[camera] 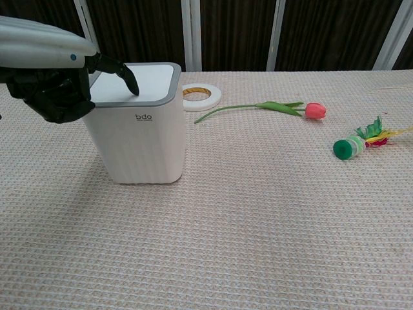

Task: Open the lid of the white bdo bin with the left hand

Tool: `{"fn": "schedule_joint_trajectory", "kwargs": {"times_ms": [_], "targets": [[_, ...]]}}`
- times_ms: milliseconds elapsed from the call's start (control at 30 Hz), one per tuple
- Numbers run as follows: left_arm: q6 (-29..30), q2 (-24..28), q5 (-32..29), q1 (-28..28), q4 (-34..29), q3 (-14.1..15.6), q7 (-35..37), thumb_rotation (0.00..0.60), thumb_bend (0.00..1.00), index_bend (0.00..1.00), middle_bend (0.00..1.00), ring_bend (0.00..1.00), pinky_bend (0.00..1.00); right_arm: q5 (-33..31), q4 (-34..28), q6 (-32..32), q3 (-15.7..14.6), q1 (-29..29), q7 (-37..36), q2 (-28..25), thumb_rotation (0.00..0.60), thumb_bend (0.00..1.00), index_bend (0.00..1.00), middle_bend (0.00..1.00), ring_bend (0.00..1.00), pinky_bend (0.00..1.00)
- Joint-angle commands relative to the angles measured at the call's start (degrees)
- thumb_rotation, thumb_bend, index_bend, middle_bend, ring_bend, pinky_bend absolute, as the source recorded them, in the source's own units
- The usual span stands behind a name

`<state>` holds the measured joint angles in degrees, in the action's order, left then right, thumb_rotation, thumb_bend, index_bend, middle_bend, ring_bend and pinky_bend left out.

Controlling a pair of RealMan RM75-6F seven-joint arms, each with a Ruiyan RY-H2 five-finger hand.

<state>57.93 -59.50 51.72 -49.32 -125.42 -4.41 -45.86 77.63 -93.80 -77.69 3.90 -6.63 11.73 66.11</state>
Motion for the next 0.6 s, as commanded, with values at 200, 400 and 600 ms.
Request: {"fn": "schedule_joint_trajectory", "kwargs": {"times_ms": [200, 400, 600], "targets": [[11.7, 3.3, 11.8, 5.6, -6.5, -1.8, 3.3, 0.6, 0.53, 0.23, 0.65, 0.63, 0.75, 0.1, 0.1, 0.0, 0.0, 0.0, -0.1, 0.2, 0.6, 0.27, 0.1, 0.02, 0.01, 0.0], [19.7, 6.9, 17.1, 13.7, -9.6, 3.1, 3.3, 0.6, 0.29, 0.18, 0.33, 0.27, 0.44, 0.3, 0.2, 0.0, -0.1, -0.1, -0.3, 0.2, 0.6, 0.27, 0.1, 0.02, 0.01, 0.0], [29.1, 5.5, 26.3, 24.2, -5.2, 9.6, 6.2, 0.6, 0.25, 0.18, 0.21, 0.11, 0.27, 1.8, -0.1, -0.7, -0.4, 0.0, -1.2, 0.1, 0.6, 0.27, 0.1, 0.02, 0.01, 0.0]]}}
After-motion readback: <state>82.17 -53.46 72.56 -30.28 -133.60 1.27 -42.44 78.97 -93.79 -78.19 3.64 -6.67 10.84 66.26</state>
